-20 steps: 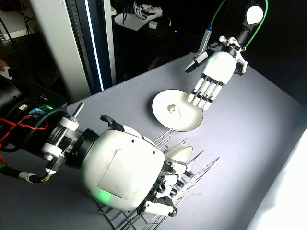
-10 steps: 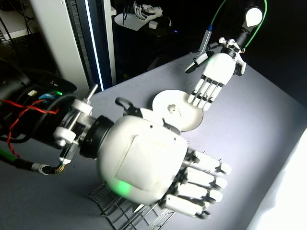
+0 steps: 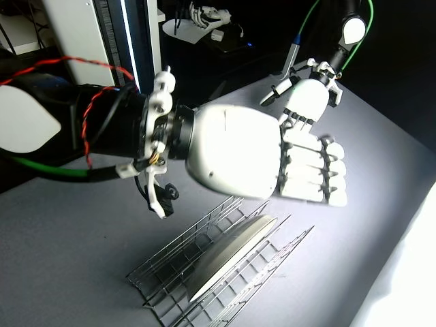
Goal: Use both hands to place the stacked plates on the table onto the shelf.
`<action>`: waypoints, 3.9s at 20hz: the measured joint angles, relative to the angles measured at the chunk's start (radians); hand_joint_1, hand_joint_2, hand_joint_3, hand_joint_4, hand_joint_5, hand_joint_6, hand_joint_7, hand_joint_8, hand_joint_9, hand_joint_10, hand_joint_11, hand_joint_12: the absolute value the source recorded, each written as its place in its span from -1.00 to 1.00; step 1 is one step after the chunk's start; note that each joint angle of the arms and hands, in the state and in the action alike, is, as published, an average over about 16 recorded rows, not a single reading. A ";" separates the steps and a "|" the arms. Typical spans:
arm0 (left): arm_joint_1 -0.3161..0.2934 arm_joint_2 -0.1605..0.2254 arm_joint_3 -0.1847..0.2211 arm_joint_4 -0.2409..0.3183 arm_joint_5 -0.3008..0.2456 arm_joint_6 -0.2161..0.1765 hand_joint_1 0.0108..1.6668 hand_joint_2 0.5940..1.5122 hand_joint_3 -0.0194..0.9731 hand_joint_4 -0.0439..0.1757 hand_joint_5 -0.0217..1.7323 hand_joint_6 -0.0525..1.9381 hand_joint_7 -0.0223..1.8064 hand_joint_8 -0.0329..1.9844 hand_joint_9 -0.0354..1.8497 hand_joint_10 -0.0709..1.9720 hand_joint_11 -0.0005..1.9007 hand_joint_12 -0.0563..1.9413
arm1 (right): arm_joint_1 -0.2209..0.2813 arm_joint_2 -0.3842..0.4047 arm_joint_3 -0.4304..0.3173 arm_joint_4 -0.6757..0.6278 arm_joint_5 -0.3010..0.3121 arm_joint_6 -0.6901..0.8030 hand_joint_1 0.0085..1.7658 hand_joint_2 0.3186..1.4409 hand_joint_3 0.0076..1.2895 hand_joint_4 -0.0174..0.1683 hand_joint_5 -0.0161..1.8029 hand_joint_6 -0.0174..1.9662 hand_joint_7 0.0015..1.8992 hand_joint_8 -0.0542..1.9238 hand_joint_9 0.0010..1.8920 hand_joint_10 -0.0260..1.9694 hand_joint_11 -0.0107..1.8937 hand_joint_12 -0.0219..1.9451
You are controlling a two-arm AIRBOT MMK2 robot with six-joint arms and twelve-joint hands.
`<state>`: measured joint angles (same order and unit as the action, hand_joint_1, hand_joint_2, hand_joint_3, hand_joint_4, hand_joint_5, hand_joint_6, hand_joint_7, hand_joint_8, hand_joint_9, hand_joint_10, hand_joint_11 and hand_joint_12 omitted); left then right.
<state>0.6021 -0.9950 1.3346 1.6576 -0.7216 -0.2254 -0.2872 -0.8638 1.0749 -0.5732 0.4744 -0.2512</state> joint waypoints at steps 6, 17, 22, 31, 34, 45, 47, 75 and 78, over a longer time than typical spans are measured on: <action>0.022 0.000 0.002 -0.023 0.004 0.008 -1.00 0.14 -0.93 -0.66 -0.94 -0.98 -0.97 -0.98 -0.98 -0.96 -0.97 -0.92 | -0.036 -0.006 -0.049 -0.193 0.032 0.000 0.09 -0.03 -0.99 -0.83 -0.96 -0.95 -0.99 -0.93 -0.98 -0.97 -0.97 -0.99; 0.023 0.000 0.003 -0.022 0.006 0.011 -1.00 0.14 -0.93 -0.64 -0.95 -0.98 -0.98 -0.98 -0.98 -0.97 -0.97 -0.92 | -0.118 -0.045 -0.111 -0.313 -0.002 0.000 0.30 -0.05 -0.99 -0.81 -0.96 -0.95 -0.99 -0.93 -0.98 -0.97 -0.97 -0.99; 0.023 0.000 0.003 -0.021 0.006 0.011 -1.00 0.14 -0.93 -0.64 -0.96 -0.98 -0.98 -0.98 -0.98 -0.97 -0.97 -0.92 | -0.138 -0.093 -0.113 -0.321 -0.048 0.000 0.38 0.00 -0.99 -0.82 -0.96 -0.95 -0.99 -0.93 -0.98 -0.97 -0.97 -0.99; 0.023 -0.001 0.004 -0.018 0.006 0.011 -1.00 0.14 -0.93 -0.64 -0.96 -0.98 -0.98 -0.98 -0.98 -0.97 -0.97 -0.92 | -0.165 -0.198 -0.093 -0.316 -0.132 -0.001 0.43 0.05 -0.99 -0.82 -0.96 -0.95 -0.99 -0.93 -0.98 -0.97 -0.97 -0.99; 0.023 -0.001 0.005 -0.018 0.006 0.011 -1.00 0.14 -0.93 -0.64 -0.97 -0.98 -0.98 -0.98 -0.98 -0.97 -0.97 -0.92 | -0.173 -0.233 -0.071 -0.315 -0.148 -0.002 0.44 0.05 -0.99 -0.83 -0.96 -0.95 -0.99 -0.93 -0.98 -0.97 -0.98 -0.99; 0.023 -0.003 0.009 -0.016 0.004 0.012 -1.00 0.14 -0.93 -0.64 -0.97 -0.98 -0.98 -0.98 -0.98 -0.97 -0.97 -0.92 | -0.162 -0.348 0.031 -0.313 -0.172 -0.007 0.51 0.08 -0.99 -0.83 -0.96 -0.95 -0.99 -0.93 -0.98 -0.97 -0.98 -0.99; 0.022 -0.003 0.009 -0.015 0.004 0.012 -1.00 0.15 -0.93 -0.64 -0.98 -0.98 -0.98 -0.98 -0.98 -0.97 -0.97 -0.92 | -0.157 -0.363 0.043 -0.313 -0.175 -0.008 0.54 0.09 -0.99 -0.83 -0.96 -0.95 -0.99 -0.93 -0.98 -0.97 -0.98 -0.99; -0.011 0.008 0.001 0.003 0.006 0.022 -1.00 0.13 -0.93 -0.62 -0.97 -0.96 -0.97 -0.98 -0.97 -0.96 -0.98 -0.93 | -0.149 -0.401 0.059 -0.307 -0.122 -0.024 0.41 0.32 -0.99 -0.82 -0.29 -0.15 -0.24 -0.54 -0.27 -0.39 -0.43 0.32; -0.042 0.025 -0.004 0.002 0.006 0.033 -1.00 0.13 -0.93 -0.61 -0.96 -0.96 -0.96 -0.97 -0.96 -0.94 -0.98 -0.93 | -0.142 -0.393 0.055 -0.303 -0.109 -0.025 0.39 0.28 -0.99 -0.80 -0.24 0.07 -0.18 -0.40 -0.20 -0.21 -0.28 0.31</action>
<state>0.5596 -0.9704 1.3303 1.6596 -0.7155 -0.1924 -0.4290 -1.2565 1.1298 -0.8760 0.3658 -0.2766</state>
